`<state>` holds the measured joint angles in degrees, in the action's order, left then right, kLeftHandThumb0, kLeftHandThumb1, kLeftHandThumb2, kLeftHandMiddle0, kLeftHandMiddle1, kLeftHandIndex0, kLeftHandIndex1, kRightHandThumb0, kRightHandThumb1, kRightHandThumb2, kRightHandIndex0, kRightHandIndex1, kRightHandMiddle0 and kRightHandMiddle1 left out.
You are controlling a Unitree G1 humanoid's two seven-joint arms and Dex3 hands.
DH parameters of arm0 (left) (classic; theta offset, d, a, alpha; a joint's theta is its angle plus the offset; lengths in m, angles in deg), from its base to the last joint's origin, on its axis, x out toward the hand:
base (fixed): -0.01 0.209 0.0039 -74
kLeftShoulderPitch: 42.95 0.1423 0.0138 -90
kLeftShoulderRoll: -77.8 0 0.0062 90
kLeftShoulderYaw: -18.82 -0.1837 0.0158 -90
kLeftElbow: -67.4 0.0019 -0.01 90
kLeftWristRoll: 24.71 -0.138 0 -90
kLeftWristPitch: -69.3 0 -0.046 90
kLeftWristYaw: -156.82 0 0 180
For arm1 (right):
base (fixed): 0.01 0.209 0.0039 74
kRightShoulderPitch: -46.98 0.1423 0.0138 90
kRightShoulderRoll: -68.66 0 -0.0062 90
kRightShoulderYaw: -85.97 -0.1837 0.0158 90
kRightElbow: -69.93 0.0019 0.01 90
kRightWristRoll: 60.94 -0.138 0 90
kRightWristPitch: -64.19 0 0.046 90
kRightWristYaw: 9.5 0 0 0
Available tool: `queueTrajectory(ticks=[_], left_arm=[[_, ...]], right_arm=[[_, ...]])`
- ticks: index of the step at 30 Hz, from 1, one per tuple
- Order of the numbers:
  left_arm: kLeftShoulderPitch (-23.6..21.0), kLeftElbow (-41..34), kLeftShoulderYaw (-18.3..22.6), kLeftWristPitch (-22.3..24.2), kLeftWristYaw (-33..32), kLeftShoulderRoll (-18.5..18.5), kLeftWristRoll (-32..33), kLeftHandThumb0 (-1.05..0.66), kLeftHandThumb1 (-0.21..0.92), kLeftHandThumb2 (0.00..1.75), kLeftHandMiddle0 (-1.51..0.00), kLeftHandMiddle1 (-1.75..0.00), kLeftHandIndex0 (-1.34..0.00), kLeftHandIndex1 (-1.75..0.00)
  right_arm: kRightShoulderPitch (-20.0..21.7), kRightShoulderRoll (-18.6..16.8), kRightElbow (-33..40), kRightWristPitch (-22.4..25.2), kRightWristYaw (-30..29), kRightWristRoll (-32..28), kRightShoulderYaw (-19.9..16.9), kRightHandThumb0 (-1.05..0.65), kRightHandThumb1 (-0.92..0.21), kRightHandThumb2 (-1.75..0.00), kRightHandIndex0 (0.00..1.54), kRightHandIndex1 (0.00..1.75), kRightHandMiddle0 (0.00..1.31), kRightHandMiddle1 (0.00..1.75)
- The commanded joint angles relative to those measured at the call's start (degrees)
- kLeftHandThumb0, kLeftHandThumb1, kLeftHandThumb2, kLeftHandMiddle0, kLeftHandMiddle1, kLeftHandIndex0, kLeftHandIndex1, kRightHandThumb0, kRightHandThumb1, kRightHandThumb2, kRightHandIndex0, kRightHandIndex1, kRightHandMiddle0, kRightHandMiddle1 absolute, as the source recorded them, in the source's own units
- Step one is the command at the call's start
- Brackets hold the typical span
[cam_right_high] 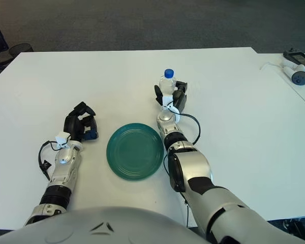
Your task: Put the bottle into the plate.
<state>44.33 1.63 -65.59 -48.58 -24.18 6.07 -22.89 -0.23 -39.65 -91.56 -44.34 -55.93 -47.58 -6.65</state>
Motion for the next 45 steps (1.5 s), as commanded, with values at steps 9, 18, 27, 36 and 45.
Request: queueTrajectory(ticks=[9, 18, 27, 36, 45], left_arm=[[1.67, 2.49, 0.65, 0.49, -1.02, -0.55, -0.24, -0.61, 0.03, 1.67, -1.30, -1.75, -0.86, -1.75], [2.10, 2.08, 0.94, 0.95, -1.13, -0.96, -0.18, -0.60, 0.05, 1.65, -1.29, -1.75, -0.84, -1.75], [2.54, 0.64, 0.77, 2.24, -2.22, -1.07, -1.15, -0.59, 0.05, 1.64, -1.29, -1.75, -0.83, -1.75], [2.75, 0.26, 0.53, 2.35, -1.61, -1.22, -0.84, -0.60, 0.04, 1.66, -1.30, -1.75, -0.85, -1.75], [2.24, 1.70, 0.74, 1.25, -0.16, -1.49, 0.42, -0.60, 0.04, 1.66, -1.30, -1.75, -0.85, -1.75]], right_arm=[[2.81, 1.74, -3.08, 1.90, -2.74, 2.99, 3.03, -0.51, -0.50, -0.78, 0.18, 1.75, 0.06, 1.75], [3.30, 1.26, -3.20, 3.97, -4.13, 3.50, 3.80, -0.59, -0.58, -0.69, 0.08, 1.75, 0.09, 1.75], [2.62, 0.79, -3.02, 3.54, -1.67, 2.19, 3.25, -0.56, -0.58, -0.66, 0.01, 1.75, 0.09, 1.75], [1.91, 0.81, -2.79, 1.92, 0.27, 1.44, 2.33, -0.45, -0.53, -0.75, 0.36, 1.75, 0.15, 1.75], [0.74, 0.79, -2.31, -4.28, 3.02, -0.55, 0.85, -0.26, -0.39, -1.13, 0.99, 1.75, 0.79, 1.75]])
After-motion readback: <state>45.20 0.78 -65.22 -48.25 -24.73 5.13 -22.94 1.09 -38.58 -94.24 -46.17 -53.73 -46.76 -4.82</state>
